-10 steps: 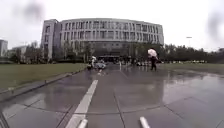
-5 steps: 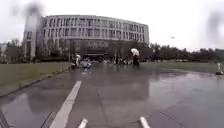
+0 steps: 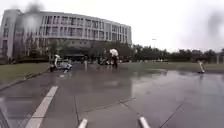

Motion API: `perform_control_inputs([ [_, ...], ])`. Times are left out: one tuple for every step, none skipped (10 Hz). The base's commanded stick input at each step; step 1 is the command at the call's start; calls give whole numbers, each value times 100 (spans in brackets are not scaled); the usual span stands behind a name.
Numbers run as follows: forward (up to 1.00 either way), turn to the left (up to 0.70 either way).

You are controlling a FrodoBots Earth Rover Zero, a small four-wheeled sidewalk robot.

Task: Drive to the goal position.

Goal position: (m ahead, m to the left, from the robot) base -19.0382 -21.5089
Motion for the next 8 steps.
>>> perform_control_inputs([
  [100,-40],
  [100,-40],
  [100,-40],
  [100,-40],
  [100,-40],
  [100,-40],
  [100,-40],
  [100,-40],
])
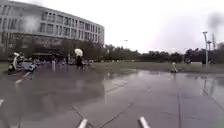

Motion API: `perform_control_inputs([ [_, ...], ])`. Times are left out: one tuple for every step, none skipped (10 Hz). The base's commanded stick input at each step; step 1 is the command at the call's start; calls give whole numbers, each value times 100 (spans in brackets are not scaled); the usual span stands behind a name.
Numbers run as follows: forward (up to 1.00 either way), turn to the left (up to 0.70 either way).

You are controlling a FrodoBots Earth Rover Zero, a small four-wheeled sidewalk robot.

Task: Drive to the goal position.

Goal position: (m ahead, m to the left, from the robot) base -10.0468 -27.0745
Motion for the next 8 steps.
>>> perform_control_inputs([
  [100,-40],
  [100,-40],
  [100,-40],
  [100,-40],
  [100,-40],
  [100,-40],
  [100,-40],
  [100,-40],
])
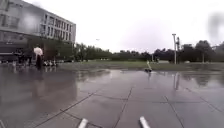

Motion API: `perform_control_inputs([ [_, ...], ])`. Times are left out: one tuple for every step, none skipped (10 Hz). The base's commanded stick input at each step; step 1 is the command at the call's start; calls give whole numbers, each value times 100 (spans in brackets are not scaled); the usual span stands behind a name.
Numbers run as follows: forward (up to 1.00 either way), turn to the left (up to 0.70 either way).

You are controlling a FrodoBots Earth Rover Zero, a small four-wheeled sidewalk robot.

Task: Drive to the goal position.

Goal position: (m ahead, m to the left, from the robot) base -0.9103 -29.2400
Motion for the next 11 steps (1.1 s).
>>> perform_control_inputs([
  [97,-39],
  [92,-38],
  [77,-38],
  [51,-51],
  [58,-42],
  [71,-32],
  [81,-32],
  [82,-33],
  [83,-33],
  [83,-33],
  [83,-33],
])
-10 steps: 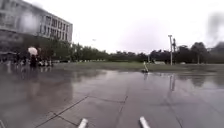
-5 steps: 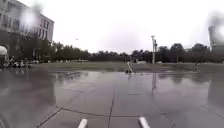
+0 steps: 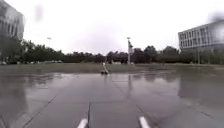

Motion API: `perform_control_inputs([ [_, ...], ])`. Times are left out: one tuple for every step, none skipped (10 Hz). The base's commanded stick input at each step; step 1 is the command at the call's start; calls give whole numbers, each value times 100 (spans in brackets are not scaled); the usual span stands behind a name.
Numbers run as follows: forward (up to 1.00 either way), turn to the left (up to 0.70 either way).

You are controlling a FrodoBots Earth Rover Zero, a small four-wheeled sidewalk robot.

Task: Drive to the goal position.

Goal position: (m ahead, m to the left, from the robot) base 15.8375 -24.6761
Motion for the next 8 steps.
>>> perform_control_inputs([
  [83,-33],
  [84,-33],
  [84,-33],
  [84,-33],
  [84,-33],
  [84,-33],
  [84,-33],
  [84,-33],
])
